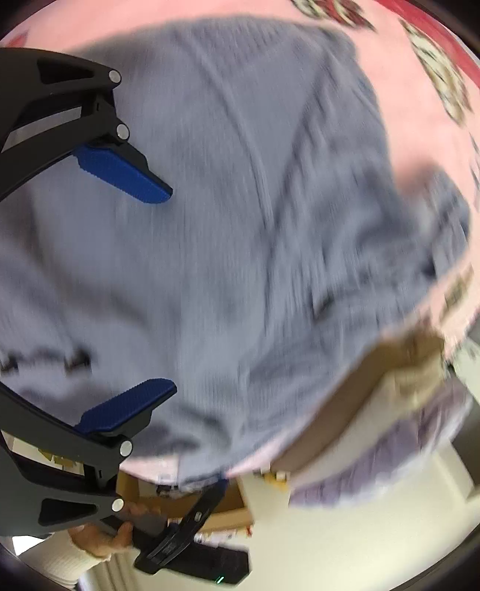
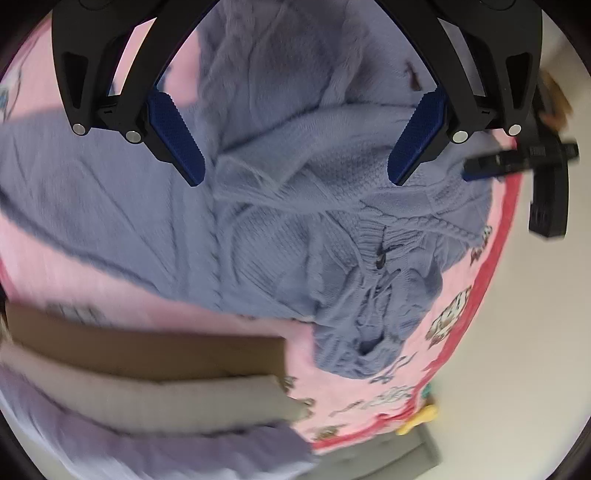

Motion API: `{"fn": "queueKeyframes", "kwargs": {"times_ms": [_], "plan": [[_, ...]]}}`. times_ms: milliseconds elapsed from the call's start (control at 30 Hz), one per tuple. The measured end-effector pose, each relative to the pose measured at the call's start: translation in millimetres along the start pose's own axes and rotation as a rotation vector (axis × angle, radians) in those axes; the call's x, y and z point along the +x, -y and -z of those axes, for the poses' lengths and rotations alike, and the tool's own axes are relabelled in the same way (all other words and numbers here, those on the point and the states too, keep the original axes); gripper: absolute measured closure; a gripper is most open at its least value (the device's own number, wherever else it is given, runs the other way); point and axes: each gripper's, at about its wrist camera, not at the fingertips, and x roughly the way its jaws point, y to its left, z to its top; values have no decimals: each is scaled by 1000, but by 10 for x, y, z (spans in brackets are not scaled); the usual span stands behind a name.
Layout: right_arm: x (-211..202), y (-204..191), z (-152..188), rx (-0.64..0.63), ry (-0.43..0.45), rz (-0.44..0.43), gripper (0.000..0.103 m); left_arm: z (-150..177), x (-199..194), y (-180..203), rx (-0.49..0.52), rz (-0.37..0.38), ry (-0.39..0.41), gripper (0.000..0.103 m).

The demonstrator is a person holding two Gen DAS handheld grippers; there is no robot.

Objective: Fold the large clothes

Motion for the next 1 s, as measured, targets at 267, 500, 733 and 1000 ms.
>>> {"fn": "queueKeyframes", "kwargs": {"times_ms": [267,500,733,1000], "plan": [[562,75,-49,79,-186,-77,55,9,118,-372,-73,33,-19,7],[351,61,79,47,-222,-56,88,-12,128,-359,-102,52,3,5],[344,78,612,1,-392,76,88,21,105,-277,-61,49,-17,5],[-13,-12,535,28,-192,-75,43,61,104,-254,-32,49,-21,5]]}}
